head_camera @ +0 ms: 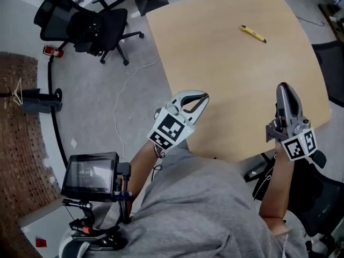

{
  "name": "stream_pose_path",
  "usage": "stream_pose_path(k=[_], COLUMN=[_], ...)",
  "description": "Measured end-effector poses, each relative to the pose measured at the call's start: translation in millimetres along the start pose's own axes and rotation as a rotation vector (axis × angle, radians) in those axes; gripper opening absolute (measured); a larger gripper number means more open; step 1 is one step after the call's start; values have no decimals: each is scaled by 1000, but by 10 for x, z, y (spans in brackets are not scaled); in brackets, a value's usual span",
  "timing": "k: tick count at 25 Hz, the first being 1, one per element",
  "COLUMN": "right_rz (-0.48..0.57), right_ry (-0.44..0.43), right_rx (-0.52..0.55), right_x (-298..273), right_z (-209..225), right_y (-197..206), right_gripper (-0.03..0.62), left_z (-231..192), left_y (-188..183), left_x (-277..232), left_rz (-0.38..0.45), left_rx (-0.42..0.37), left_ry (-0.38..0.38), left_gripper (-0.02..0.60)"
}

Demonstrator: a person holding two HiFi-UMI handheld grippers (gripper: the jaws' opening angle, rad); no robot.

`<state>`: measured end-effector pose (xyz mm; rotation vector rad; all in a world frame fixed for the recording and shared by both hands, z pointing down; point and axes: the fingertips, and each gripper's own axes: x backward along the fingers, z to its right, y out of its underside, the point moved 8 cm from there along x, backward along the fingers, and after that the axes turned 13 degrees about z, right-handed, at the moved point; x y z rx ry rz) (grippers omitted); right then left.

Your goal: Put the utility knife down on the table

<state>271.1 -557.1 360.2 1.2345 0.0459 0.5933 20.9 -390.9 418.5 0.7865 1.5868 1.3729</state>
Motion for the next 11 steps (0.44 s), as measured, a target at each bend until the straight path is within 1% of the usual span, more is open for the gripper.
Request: stream_pose_path(k=[3,6,8,11], right_rz=[18,28,26,19], right_ry=[-13,-14,-13,-11], right_rx=[11,31,38,30], right_x=[247,349,355,278], right_z=[-192,-346,-420,-480], right_y=[-163,-179,-105,111], right_gripper=[49,49,49,49], left_z=[196,212,159,-13], left_y=[-123,-126,-83,37], left_x=[181,351,435,536], left_rz=[-4,-3,0,0], left_rx=[-21,-36,-43,-55], left_ry=[-25,-31,-28,-25], left_gripper=[6,6,6,6])
